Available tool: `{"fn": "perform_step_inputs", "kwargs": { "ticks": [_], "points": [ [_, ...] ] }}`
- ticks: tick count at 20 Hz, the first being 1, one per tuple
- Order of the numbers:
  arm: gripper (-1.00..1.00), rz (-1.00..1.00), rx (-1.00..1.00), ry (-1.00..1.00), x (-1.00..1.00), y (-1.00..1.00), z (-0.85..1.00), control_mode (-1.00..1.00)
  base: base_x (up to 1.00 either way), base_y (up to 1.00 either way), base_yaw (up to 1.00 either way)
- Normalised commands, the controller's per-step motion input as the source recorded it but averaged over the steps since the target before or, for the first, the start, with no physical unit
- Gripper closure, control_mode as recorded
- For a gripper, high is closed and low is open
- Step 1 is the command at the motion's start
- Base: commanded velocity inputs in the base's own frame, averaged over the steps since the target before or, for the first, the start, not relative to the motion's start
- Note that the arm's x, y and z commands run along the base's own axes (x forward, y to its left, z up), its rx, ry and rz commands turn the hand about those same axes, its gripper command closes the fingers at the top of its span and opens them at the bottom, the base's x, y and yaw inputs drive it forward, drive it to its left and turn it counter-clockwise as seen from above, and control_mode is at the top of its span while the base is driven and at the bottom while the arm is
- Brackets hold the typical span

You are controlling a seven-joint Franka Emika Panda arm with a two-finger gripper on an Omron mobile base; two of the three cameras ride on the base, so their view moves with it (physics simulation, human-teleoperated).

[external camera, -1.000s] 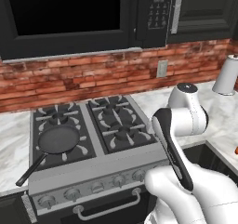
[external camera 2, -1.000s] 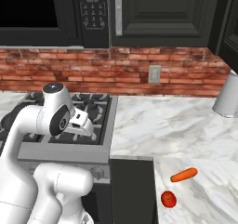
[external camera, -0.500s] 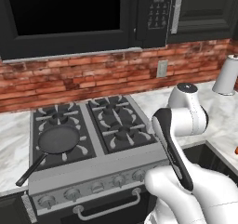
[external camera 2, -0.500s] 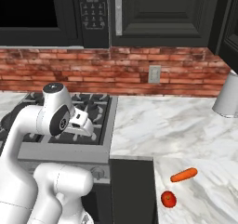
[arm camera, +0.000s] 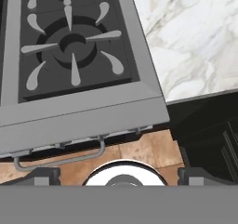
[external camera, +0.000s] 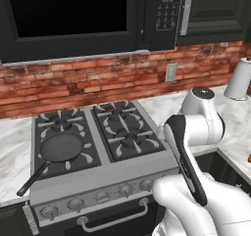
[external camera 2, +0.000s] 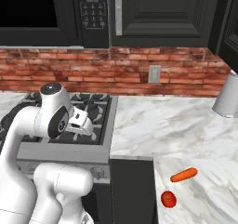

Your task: Put the carrot and tomato in the pan. Then turn on the front left burner and set the heat to medium.

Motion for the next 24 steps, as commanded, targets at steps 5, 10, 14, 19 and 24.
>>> {"fn": "perform_step_inputs", "kwargs": {
  "ticks": [5, 10, 14, 19, 24],
  "points": [
    [-1.0, 0.0, 0.01, -0.01, -0.07, -0.06, 0.21, -1.0, 0.0, 0.0, 0.0],
    [-1.0, 0.0, 0.0, 0.0, 0.0, -0.38, 0.11, -1.0, 0.0, 0.0, 0.0],
    [-1.0, 0.0, 0.0, 0.01, 0.0, -0.38, 0.09, -1.0, 0.0, 0.0, 0.0],
    [-1.0, 0.0, 0.0, 0.02, 0.0, -0.51, 0.01, -1.0, 0.0, 0.0, 0.0],
    [-1.0, 0.0, 0.0, 0.01, 0.0, -0.35, 0.0, -1.0, 0.0, 0.0, 0.0]
  ]
}}
